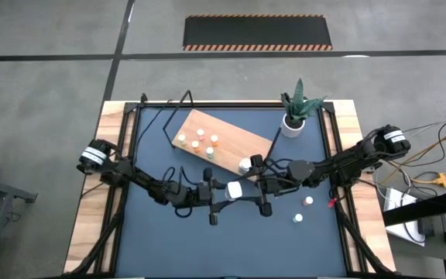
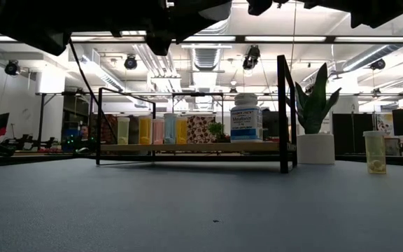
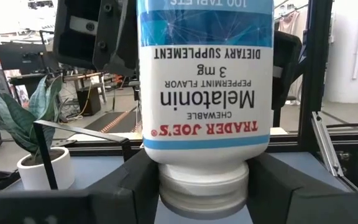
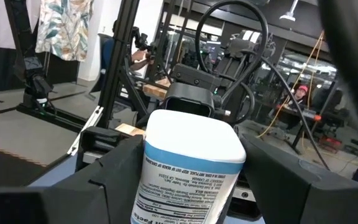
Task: Pick and place medicine bottles onto shelf by color
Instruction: Put the white pill bottle on the shelf
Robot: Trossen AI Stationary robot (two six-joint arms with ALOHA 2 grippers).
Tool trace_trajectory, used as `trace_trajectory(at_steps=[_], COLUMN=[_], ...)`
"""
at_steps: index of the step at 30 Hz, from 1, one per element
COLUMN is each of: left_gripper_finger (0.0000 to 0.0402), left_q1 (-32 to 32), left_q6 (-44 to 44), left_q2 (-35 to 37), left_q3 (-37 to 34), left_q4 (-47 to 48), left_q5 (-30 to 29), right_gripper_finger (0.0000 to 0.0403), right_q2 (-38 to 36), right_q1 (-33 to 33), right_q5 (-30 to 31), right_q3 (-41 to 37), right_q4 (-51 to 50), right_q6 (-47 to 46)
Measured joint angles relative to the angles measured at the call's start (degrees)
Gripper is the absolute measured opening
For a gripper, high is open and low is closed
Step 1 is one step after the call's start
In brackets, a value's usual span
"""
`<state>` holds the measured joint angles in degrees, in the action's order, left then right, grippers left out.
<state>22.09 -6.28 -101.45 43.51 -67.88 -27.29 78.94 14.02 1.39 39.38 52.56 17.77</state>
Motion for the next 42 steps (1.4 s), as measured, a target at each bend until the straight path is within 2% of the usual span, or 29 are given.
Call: trace_trajectory(at_steps=[6,9,11,14,18,21,26,31,37,42], left_gripper_finger=[0.0169,0.0169,0.017,0.0169,0.016,0.0156,0.0154,0.0154,0.0163,0.0166], left_q1=[0.18,0.64,0.8,1.33,2.24,2.77,2.78,1.89,1.11,0.94], left_q6=[-0.03,1.61,4.93,13.29,31.86,44.29,53.77,55.54,55.27,53.51], left_q2=[0.18,1.72,4.14,8.79,14.52,15.13,12.6,8.93,3.67,1.0], left_q3=[-0.02,-0.06,-0.09,0.97,8.3,15.94,24.94,26.22,26.21,26.21], left_q4=[2.62,7.59,14.2,31.99,67.78,93.08,117.33,127.44,132.96,133.43], left_q5=[-0.28,-1.41,-1.6,-1.72,0.38,7.17,24.03,37.59,46.14,49.84], right_gripper_finger=[0.0301,0.0323,0.0335,0.0345,0.0344,0.0337,0.0327,0.0327,0.0327,0.0327], right_q2=[-0.98,-3.03,-5.25,-8.98,-14.53,-18.03,-20.87,-20.63,-17.8,-15.92], right_q1=[-0.03,-0.06,-0.09,-0.09,-0.07,-0.07,-0.07,-0.07,-0.06,-0.07], right_q5=[0.15,0.39,0.56,0.55,0.54,0.5,0.27,0.24,0.24,0.24], right_q3=[0.06,0.67,1.05,1.62,1.73,1.7,1.58,1.03,1.01,1.01], right_q4=[-4.35,-10.46,-15.34,-22.71,-32.56,-38.17,-43.3,-43.97,-43.76,-43.92], right_q6=[-3.88,-5.89,-7.4,-8.48,-9.93,-10.7,-10.76,-10.76,-10.77,-11.27])
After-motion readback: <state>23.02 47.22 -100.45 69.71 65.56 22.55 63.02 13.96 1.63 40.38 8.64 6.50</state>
